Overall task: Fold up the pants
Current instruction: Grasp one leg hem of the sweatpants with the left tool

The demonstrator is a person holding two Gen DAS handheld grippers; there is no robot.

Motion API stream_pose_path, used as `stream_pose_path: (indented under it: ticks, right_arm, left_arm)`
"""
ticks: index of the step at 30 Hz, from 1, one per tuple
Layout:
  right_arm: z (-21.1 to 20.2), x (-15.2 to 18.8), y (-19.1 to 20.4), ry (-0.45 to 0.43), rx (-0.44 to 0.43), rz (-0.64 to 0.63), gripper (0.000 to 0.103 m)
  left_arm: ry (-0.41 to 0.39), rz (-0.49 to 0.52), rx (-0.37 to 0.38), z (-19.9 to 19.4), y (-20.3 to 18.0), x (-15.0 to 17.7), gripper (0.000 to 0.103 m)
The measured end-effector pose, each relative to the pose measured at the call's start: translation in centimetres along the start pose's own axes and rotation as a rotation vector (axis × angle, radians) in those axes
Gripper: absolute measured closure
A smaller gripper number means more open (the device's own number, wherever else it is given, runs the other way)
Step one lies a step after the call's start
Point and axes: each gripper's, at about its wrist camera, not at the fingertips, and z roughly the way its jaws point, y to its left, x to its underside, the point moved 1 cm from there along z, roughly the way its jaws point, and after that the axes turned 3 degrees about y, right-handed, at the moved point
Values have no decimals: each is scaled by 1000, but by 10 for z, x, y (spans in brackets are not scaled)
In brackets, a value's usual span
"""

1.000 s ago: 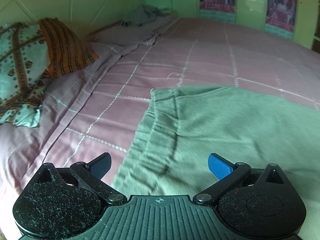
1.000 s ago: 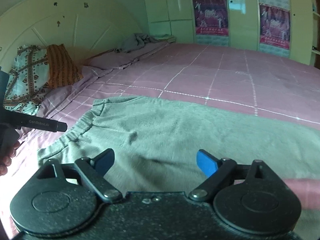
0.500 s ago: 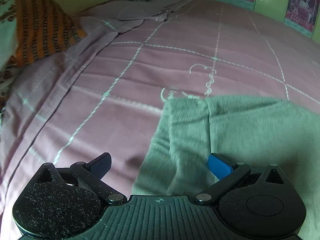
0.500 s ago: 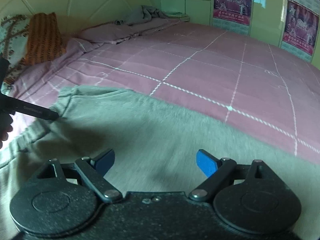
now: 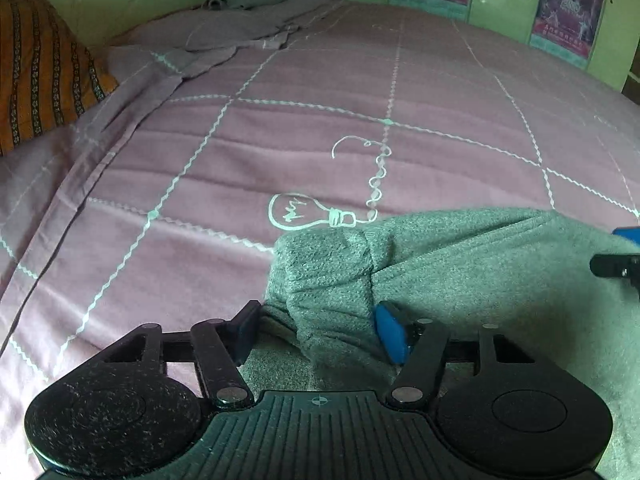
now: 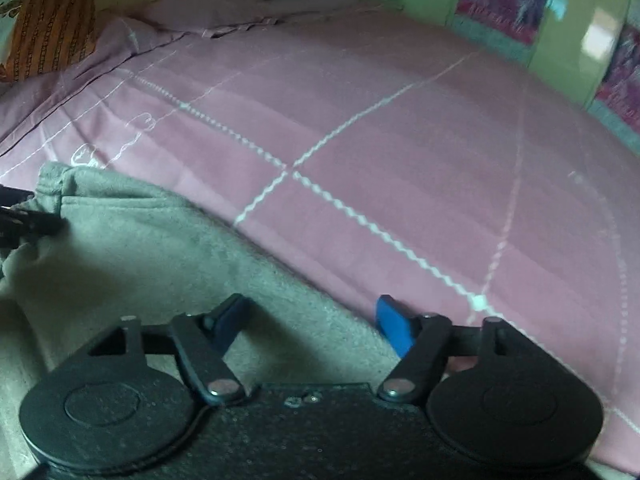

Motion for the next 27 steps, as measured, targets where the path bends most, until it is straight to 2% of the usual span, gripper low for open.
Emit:
stream_pose_path:
  ticks: [1,2,3,5,9,10,13,15,18,19,21,22,23,24,26,27]
  right_arm:
    - [-1,0,2,5,-23,-1,65]
    - [-5,0,4,3,-50,1,88]
    - [-9,2,9,2,-49,-1,89]
    - [-20,10,20,-14,-22,-46,93]
    - [-82,35,40,-114,-45,-72,94]
    - [-100,42,47,-131,-56,-85,94]
    - [-158,82,76,-171,-102,-121,94]
    - [-184,115,98,-164,-125,-140,94]
    - [-191,167,133,-114,-140,-135,93]
    - [-185,182,141,-97,-134,-118,90]
    - [-170,200,152,-43,-129,-72,75]
    - [-163,207,155,-12,-133,-46,74]
    - [-163,212,156,-21,-128,-25,71]
    - [-167,213,155,-30,-131,-2,68]
    - [-182,218,147,-43,-156,91,60]
    - [-190,222,141,-56,-166,130,54]
  left_arm:
    - [-10,11,-13,-2,-2,0,46]
    - [-19,23,-27,-5,-5,1,48]
    - [-30,30,-45,-8,-8,2,53]
    - [-50,21,-78,-19,-9,2,72]
    - [-66,-29,-66,-55,8,6,82]
    - [-72,-28,-61,-67,11,11,89]
    - [-54,-39,-35,-105,21,35,90]
    - [-37,-33,-29,-126,26,58,90]
    - [43,-54,7,-142,33,94,90]
    - [66,-52,3,-144,34,104,89]
    - [119,-64,10,-147,39,124,89]
    - [128,-95,24,-152,44,133,89]
    - [120,-123,40,-160,49,140,88]
    - [114,-153,59,-169,54,147,82]
    - [124,-231,97,-185,64,158,55]
    - [114,-285,132,-195,71,164,20]
